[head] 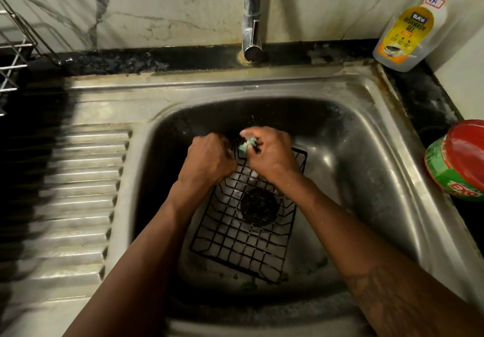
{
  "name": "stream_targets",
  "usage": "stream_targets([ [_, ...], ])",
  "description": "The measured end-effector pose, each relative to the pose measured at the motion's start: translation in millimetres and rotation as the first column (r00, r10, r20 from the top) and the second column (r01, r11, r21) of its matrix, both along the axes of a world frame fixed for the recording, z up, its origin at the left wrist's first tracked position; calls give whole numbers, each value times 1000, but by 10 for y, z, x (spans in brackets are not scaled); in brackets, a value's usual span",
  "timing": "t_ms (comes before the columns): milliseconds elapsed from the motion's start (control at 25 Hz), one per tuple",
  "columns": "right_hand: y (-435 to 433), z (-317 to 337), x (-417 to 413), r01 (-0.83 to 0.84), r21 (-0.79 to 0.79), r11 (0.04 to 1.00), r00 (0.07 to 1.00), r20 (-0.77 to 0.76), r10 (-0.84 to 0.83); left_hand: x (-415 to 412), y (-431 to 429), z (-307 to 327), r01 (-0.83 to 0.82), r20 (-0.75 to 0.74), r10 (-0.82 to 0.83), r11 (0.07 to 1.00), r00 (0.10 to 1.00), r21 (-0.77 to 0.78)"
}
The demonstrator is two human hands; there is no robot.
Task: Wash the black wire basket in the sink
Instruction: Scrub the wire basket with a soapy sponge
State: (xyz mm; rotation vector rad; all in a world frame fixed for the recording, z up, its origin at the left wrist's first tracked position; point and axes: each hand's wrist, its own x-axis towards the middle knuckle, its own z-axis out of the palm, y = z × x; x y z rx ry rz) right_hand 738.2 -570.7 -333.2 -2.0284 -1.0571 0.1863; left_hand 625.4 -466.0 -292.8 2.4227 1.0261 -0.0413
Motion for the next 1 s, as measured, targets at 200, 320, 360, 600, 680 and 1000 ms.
stream_targets([
  [200,-29,-24,140,191,146,971,980,33,-198,23,-17,86,-69,-36,59,892,998,-446],
  [320,75,-34,-65,-40,77,996,984,177,25,26,-60,153,-17,-6,16,897,1000,-441],
  [360,116,-35,-121,-122,14,992,978,174,118,31,-73,170,-15,8,21,894,1000,-447],
  [600,-64,82,88,189,-255,948,927,366,-86,39,-89,134,-134,-40,132,848,990,-513],
  [680,-170,142,265,284,-282,917,915,365,-171,40,-78,100,-139,-23,147,859,989,-493],
  [1000,186,113,-252,24,-165,986,947,-313,-76,81,-92,101,-220,-95,214,697,972,-683],
])
